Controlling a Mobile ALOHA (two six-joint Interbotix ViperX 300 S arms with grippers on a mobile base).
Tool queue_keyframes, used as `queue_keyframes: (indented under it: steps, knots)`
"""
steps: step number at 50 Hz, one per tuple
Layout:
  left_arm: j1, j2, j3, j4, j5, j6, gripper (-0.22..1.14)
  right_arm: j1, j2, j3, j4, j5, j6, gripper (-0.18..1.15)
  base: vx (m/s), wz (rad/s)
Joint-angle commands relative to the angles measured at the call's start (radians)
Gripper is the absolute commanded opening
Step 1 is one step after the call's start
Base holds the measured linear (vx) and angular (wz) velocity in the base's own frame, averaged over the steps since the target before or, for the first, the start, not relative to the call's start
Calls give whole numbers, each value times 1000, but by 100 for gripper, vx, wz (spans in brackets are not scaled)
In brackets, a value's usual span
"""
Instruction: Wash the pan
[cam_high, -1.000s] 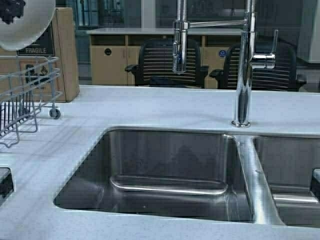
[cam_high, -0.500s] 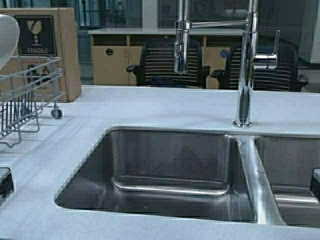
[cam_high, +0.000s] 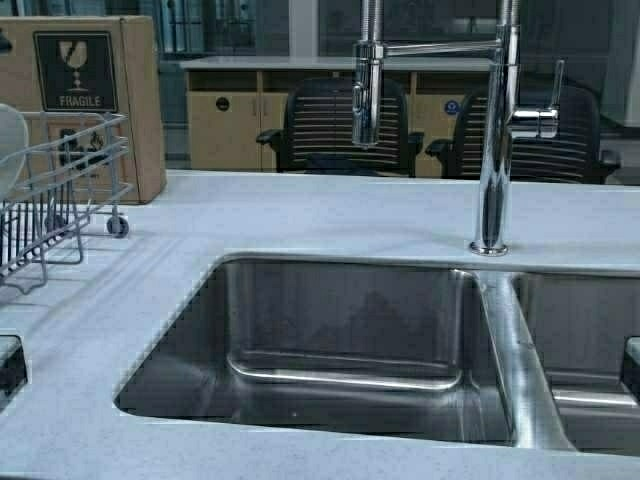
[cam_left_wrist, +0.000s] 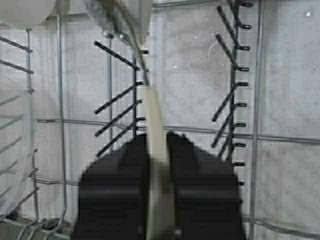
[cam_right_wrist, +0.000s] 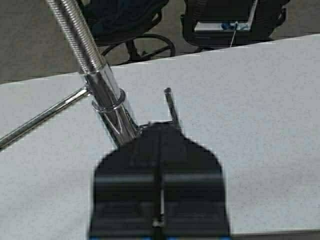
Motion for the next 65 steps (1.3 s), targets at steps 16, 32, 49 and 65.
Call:
queue_keyframes:
  steps: [16, 32, 49, 65]
  knots:
    - [11, 3, -55, 0, -26, -94, 11, 0, -6, -12, -2, -6, -3, 5, 0, 0]
    - [11, 15, -69, -2, -29, -107, 106, 2, -6, -12, 0, -5, -3, 5, 0, 0]
    - [11, 11, -71, -3, -28, -115, 101, 2, -5, -14, -2, -6, -5, 5, 0, 0]
    - [11, -9, -75, -8, -29, -115, 101, 2, 15, -15, -2, -6, -3, 5, 0, 0]
